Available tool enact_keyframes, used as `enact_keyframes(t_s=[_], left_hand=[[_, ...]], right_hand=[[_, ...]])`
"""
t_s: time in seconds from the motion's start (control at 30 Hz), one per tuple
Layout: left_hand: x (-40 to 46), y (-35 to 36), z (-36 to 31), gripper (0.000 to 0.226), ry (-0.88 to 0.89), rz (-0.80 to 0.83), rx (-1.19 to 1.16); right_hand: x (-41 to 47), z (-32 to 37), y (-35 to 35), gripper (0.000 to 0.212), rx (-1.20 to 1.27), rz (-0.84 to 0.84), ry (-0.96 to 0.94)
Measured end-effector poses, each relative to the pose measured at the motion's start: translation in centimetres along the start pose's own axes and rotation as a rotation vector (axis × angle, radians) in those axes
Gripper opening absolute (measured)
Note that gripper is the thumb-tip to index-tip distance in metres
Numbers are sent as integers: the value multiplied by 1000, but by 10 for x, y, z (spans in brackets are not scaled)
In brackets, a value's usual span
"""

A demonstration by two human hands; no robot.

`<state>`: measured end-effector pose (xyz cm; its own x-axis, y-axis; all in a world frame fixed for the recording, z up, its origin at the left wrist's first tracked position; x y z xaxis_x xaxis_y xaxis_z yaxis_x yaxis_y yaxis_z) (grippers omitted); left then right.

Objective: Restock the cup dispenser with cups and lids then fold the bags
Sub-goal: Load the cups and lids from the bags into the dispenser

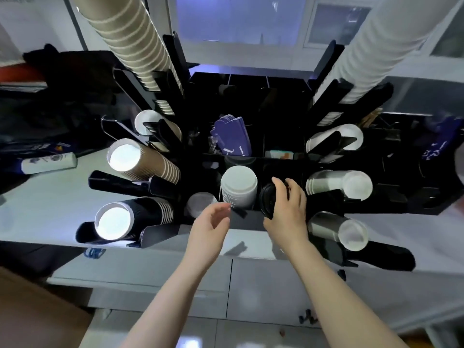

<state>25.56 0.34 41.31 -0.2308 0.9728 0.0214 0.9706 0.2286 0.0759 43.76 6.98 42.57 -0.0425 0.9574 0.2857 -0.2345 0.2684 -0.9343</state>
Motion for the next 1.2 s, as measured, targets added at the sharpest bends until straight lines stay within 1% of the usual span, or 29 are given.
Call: enact_keyframes(t_s=[0.07, 0.17, 0.27, 0.37, 0.5, 0.63, 0.77, 0.93, 1.0, 1.07, 1.13, 1.2], left_hand=[[15, 3, 3, 37, 33, 33, 180], [30, 13, 13, 54, 60, 137, 486], [32, 27, 22, 71, 126, 265, 653], [30, 34, 24, 80, 226, 315, 802], [29, 31, 29, 84, 202, 324, 875], [28, 29, 32, 85, 187, 330, 910], [28, 30, 31, 86, 215, 345, 946], [29, 30, 28, 80, 246, 361, 966], [30, 29, 28, 78, 238, 370, 970], [31, 29, 28, 78, 226, 388, 977], [32, 28, 29, 81, 213, 416, 971], [33, 26, 30, 84, 182, 435, 944]], right_hand=[[11, -7, 6, 85, -102, 8, 11], [22, -13, 15, 85, -225, 16, 9], [32, -12, 22, 86, -332, 18, -3], [39, -12, 36, 88, -324, 83, -12], [37, -16, 56, 92, -261, 160, -40], [27, -18, 67, 83, -414, 206, -66], [12, -20, 74, 82, -488, 279, -49], [25, -22, 65, 84, -376, 382, -4], [28, -20, 62, 85, -324, 393, 17], [27, -17, 62, 85, -322, 396, 12], [26, -15, 62, 84, -339, 408, 3], [26, -14, 59, 81, -284, 393, 28]])
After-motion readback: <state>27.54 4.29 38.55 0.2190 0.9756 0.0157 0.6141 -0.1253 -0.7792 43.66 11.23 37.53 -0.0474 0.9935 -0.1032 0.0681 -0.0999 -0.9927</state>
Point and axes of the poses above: each hand's wrist, its own x-axis towards the middle knuckle, its own y-axis out of the palm, z = x × y, the point moved 8 cm from there along x, towards the middle knuckle, and after that the axes turned 14 degrees about -x, right-handed, at the moved point
